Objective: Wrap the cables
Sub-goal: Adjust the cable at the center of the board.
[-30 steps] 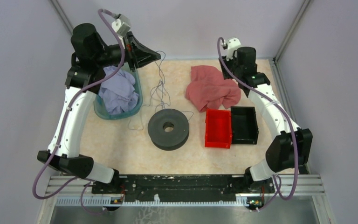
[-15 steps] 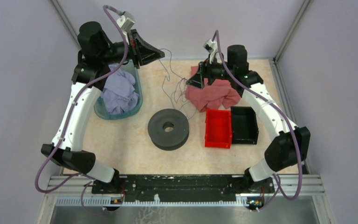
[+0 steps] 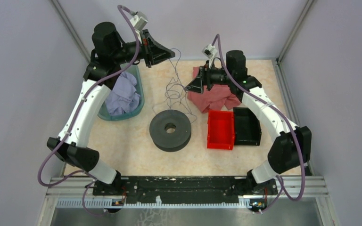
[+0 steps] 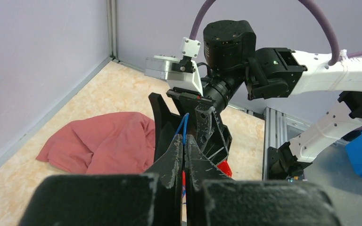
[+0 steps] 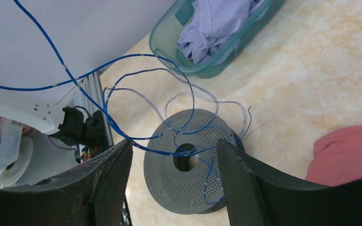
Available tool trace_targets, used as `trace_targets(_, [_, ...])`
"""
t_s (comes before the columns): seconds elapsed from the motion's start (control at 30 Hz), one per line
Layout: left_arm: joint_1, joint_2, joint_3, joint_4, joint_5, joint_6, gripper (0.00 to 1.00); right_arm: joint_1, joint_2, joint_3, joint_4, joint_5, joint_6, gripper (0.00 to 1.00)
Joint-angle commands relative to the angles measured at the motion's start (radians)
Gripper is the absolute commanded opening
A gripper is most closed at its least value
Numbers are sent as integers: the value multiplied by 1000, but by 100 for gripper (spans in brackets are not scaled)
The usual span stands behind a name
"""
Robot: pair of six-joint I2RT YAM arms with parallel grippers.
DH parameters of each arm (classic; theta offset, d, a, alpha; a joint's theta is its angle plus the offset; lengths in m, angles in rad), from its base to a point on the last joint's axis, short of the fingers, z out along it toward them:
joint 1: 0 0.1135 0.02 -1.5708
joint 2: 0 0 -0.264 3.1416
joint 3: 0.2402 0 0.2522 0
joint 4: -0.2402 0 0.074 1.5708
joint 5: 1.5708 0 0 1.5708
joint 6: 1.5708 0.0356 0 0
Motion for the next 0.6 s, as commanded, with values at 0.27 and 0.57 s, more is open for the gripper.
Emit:
trace_targets(0.27, [-39,-4,-13,-1,-162,-23,0,2,-100,98,-119,169,-170,68])
trace_targets(0.57, [-77,8,-19,-30,-267,-42,0,5,-130,57,-98,63,-156,61])
